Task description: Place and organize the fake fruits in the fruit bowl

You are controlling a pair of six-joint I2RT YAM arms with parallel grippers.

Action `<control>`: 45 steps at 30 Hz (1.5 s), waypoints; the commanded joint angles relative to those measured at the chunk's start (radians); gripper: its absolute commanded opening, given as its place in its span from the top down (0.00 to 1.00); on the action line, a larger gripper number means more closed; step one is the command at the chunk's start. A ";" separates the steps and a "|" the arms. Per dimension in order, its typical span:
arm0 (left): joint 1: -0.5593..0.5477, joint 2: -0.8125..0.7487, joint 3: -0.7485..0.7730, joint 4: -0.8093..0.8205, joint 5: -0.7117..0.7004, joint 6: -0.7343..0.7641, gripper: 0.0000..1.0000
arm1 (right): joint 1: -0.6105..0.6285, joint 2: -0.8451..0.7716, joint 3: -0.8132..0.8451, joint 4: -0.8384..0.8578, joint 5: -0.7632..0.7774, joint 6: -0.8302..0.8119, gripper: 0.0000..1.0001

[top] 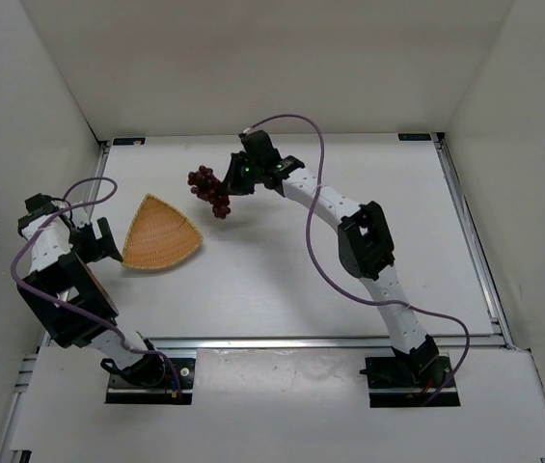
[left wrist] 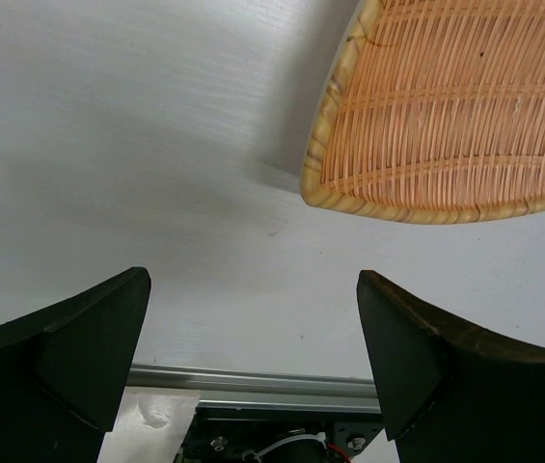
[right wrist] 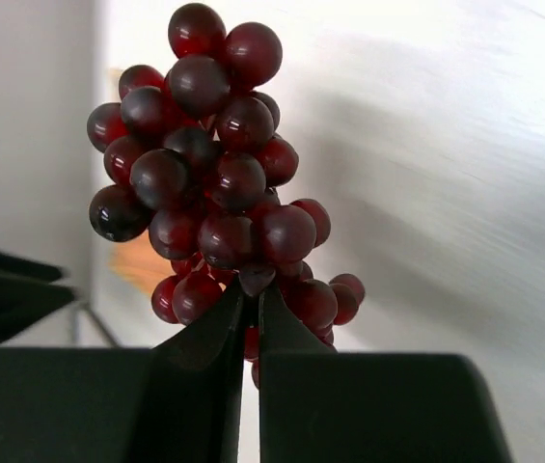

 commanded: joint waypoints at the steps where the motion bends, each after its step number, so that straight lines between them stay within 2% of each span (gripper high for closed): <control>1: 0.004 0.000 0.017 0.033 0.009 0.009 0.01 | 0.066 -0.111 0.078 0.210 -0.090 0.126 1.00; 4: 0.004 0.023 0.035 0.033 0.018 0.000 0.01 | 0.109 -0.081 0.067 0.271 -0.102 0.239 1.00; 8: 0.004 0.061 0.075 0.044 0.028 -0.019 0.01 | 0.146 0.089 0.078 0.462 -0.214 0.610 1.00; 11: 0.004 0.084 0.086 0.053 0.046 -0.031 0.01 | 0.188 0.178 0.193 0.462 -0.213 0.629 1.00; 15: 0.004 0.103 0.086 0.063 0.057 -0.040 0.01 | 0.202 0.179 0.167 0.445 -0.157 0.629 0.96; 19: 0.004 0.103 0.086 0.063 0.057 -0.040 0.01 | 0.202 0.165 0.139 0.402 -0.113 0.544 0.94; 20: 0.004 0.103 0.095 0.063 0.057 -0.040 0.01 | 0.202 0.154 0.139 0.387 -0.102 0.530 0.90; 23: 0.004 0.094 0.095 0.063 0.057 -0.040 0.01 | 0.202 0.154 0.139 0.377 -0.114 0.516 0.63; 24: 0.004 0.094 0.095 0.063 0.057 -0.040 0.01 | 0.202 0.154 0.139 0.377 -0.114 0.516 0.40; 26: 0.004 0.094 0.095 0.063 0.047 -0.040 0.01 | 0.202 0.154 0.139 0.367 -0.127 0.519 0.16; 27: 0.004 0.084 0.095 0.063 0.037 -0.031 0.01 | 0.188 0.140 0.139 0.376 -0.127 0.534 0.00; 31: 0.004 0.063 0.105 0.063 0.024 -0.031 0.01 | 0.148 0.047 0.139 0.375 -0.162 0.479 0.00; 32: 0.004 0.048 0.105 0.063 0.024 -0.031 0.01 | 0.139 0.010 0.094 0.355 -0.171 0.453 0.00; 33: 0.004 0.029 0.105 0.063 0.015 -0.022 0.01 | 0.117 -0.081 0.063 0.332 -0.171 0.416 0.00; 35: 0.004 0.011 0.105 0.063 0.003 -0.022 0.01 | 0.096 -0.189 0.004 0.192 -0.151 0.225 0.00; 36: 0.004 -0.006 0.105 0.063 0.003 -0.013 0.01 | 0.076 -0.305 -0.043 0.119 -0.113 0.136 0.00; 37: 0.004 -0.006 0.095 0.063 -0.021 -0.013 0.01 | 0.076 -0.364 -0.069 -0.044 0.039 0.041 0.00; 38: 0.004 -0.020 0.095 0.075 -0.031 -0.013 0.01 | 0.065 -0.474 -0.103 -0.119 0.156 -0.150 0.00; 41: 0.004 -0.031 0.074 0.087 -0.078 -0.004 0.01 | 0.045 -0.652 -0.302 -0.349 0.602 -0.372 0.00; 42: -0.006 -0.043 0.074 0.087 -0.090 -0.004 0.01 | 0.028 -0.685 -0.353 -0.403 0.878 -0.372 0.00; 43: -0.006 -0.043 0.063 0.098 -0.103 -0.004 0.01 | -0.017 -0.708 -0.419 -0.534 0.984 -0.357 0.00; 45: -0.016 -0.054 0.063 0.098 -0.103 0.006 0.01 | -0.064 -0.763 -0.451 -0.676 1.147 -0.229 0.00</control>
